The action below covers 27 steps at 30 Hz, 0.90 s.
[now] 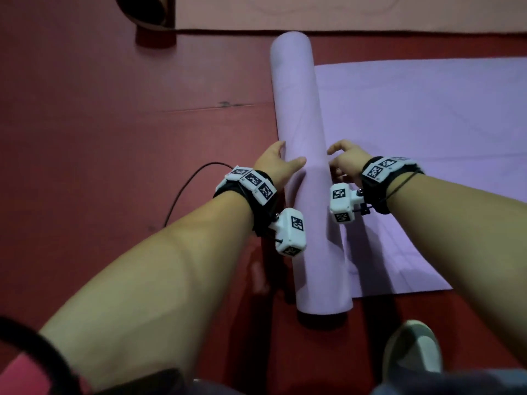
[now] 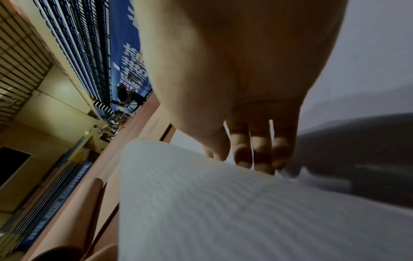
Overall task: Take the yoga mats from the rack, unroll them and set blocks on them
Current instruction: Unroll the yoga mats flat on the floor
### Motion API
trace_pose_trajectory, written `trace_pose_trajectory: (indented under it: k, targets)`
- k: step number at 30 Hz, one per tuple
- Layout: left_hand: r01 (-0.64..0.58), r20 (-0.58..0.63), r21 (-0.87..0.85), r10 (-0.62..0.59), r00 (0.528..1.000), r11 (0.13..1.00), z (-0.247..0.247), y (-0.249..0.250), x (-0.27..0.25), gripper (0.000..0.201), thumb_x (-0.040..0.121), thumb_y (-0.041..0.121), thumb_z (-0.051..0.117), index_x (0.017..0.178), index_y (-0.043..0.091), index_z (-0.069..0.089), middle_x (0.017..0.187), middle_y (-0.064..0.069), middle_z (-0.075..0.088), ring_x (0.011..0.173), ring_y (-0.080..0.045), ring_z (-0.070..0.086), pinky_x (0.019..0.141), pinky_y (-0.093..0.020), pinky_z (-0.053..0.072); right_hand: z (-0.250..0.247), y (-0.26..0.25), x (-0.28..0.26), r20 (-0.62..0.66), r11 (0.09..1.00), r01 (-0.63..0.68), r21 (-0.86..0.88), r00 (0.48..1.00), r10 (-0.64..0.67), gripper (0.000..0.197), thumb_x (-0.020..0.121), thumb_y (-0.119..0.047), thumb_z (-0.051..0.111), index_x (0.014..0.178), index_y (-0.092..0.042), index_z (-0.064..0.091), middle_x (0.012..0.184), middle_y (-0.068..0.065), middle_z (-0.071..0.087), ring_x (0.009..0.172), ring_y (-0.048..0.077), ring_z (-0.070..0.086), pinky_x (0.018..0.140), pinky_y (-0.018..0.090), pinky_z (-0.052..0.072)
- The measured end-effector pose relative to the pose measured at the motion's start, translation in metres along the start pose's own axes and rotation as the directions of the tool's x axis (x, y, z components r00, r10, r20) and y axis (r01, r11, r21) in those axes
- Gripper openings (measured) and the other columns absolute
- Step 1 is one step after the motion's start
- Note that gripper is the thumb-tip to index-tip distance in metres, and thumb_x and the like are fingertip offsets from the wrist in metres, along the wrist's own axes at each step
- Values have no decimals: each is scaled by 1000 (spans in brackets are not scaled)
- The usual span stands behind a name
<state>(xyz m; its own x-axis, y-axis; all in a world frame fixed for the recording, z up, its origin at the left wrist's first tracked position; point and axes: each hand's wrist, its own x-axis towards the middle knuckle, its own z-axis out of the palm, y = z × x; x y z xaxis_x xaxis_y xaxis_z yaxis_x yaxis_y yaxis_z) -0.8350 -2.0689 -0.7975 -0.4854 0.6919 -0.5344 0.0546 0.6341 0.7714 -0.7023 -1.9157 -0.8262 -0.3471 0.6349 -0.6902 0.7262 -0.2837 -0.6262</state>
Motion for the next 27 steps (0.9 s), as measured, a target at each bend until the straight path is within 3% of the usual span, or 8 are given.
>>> trace_pose_trajectory:
  k: [4, 6, 9, 13, 16, 19, 22, 27]
  targets:
    - [6, 19, 99, -8, 1000, 995, -5, -5, -1, 71, 84, 36, 76, 144, 16, 45, 135, -7, 58, 117, -25, 61, 94, -37, 52, -15, 8, 10, 283, 973, -106, 205, 958, 45, 24, 99, -2, 48, 121, -12, 51, 76, 9, 57, 45, 14, 55, 45, 24, 47]
    - [1, 29, 176, -6, 1000, 984, -3, -18, -11, 71, 85, 37, 74, 146, 19, 43, 133, -5, 60, 116, -25, 61, 89, -32, 50, -18, 8, 4, 440, 965, -172, 200, 896, 69, 10, 102, -18, 48, 102, -11, 55, 72, 10, 61, 46, 16, 60, 46, 27, 52]
    - [16, 24, 210, -21, 999, 978, -4, -34, -27, 56, 95, 34, 62, 146, 19, 43, 130, -7, 63, 115, -27, 61, 80, -26, 45, -7, 2, -9, 644, 959, -206, 196, 765, 32, 37, 101, -31, 44, 70, -11, 47, 51, 0, 42, 39, 14, 42, 45, 23, 45]
    - [90, -30, 213, -86, 996, 973, -15, -48, -32, 54, 97, 26, 56, 148, 18, 41, 130, -12, 63, 113, -30, 63, 91, -37, 51, 17, -8, -15, 544, 985, -146, 94, 836, 72, 34, 101, -39, 47, 87, -10, 56, 60, 5, 54, 44, 16, 52, 55, 29, 50]
    - [76, -99, 183, -59, 993, 980, -24, -40, -31, 71, 87, 13, 58, 151, 28, 32, 116, -11, 68, 95, -31, 68, 80, -36, 55, 31, -11, -15, 520, 991, -122, 49, 850, 79, 37, 93, -48, 59, 99, -12, 62, 72, 11, 61, 56, 23, 58, 60, 34, 52]
    - [50, -122, 152, -31, 992, 987, -26, -28, -32, 79, 82, 19, 64, 153, 29, 31, 135, -10, 58, 113, -29, 62, 91, -35, 52, 43, -21, -19, 485, 998, -51, -45, 872, 67, 80, 65, -65, 78, 116, -6, 65, 92, 17, 70, 76, 30, 67, 77, 44, 56]
    - [64, -142, 204, -35, 989, 977, -25, -28, -37, 101, 66, 40, 76, 154, 28, 27, 145, -9, 46, 127, -25, 51, 102, -35, 46, 57, -28, -13, 408, 995, 63, -74, 913, -27, 106, 40, -70, 86, 121, -7, 57, 89, 18, 66, 69, 29, 66, 64, 43, 57]
    - [95, -159, 329, -43, 986, 939, -26, -38, -43, 112, 72, 46, 82, 158, 29, 12, 145, -12, 38, 126, -30, 50, 102, -37, 45, 70, -55, -32, 338, 937, 175, -302, 939, -66, 75, 66, -64, 79, 109, -6, 57, 78, 13, 66, 61, 26, 65, 48, 27, 49]
